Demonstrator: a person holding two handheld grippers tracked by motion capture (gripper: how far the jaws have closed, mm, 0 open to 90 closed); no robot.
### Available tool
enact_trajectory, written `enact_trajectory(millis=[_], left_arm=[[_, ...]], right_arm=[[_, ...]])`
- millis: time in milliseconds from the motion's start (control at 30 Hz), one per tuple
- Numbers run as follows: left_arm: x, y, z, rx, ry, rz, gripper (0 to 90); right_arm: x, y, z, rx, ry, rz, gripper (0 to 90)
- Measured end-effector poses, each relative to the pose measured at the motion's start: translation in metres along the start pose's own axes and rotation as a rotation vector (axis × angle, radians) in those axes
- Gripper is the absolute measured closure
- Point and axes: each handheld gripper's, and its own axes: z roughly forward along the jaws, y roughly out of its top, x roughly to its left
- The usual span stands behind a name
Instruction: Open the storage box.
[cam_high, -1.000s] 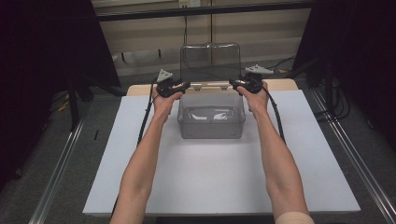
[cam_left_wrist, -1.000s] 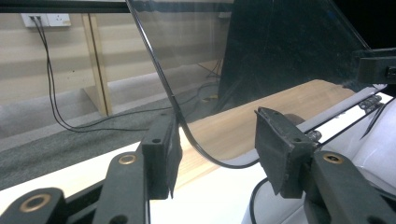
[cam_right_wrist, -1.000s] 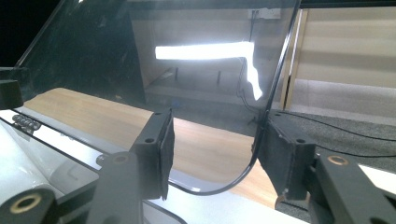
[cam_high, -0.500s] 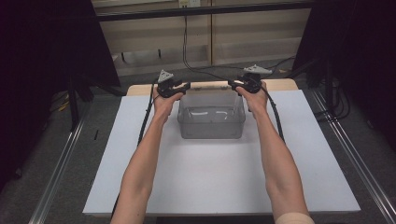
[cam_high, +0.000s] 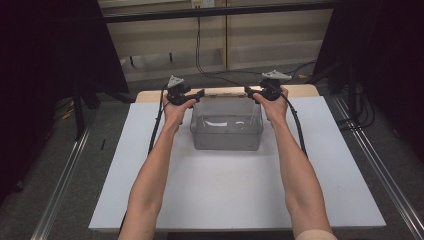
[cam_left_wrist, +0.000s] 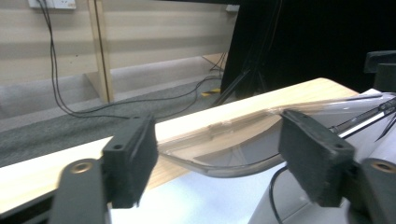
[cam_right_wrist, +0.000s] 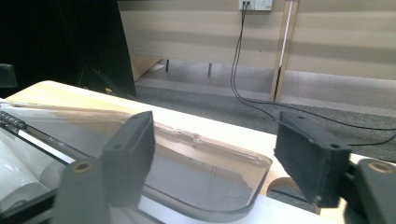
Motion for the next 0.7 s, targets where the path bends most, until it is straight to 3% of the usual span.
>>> enact_trajectory(millis=[133, 433, 700], left_arm=[[0.002, 0.001, -0.003, 0.016, -0.002, -0.011, 20.0], [-0.002, 0.010, -0.015, 0.040, -0.019, 0.027, 10.9], [-0.006, 0.012, -0.026, 0.026, -0.022, 0.015, 6.2]], right_arm=[[0.000, 0.001, -0.003, 0.004, 0.007, 0.000, 22.2], [0.002, 0.002, -0.008, -0.010, 0.010, 0.011, 11.0], [0.004, 0.005, -0.014, -0.044, -0.001, 0.014, 7.3]])
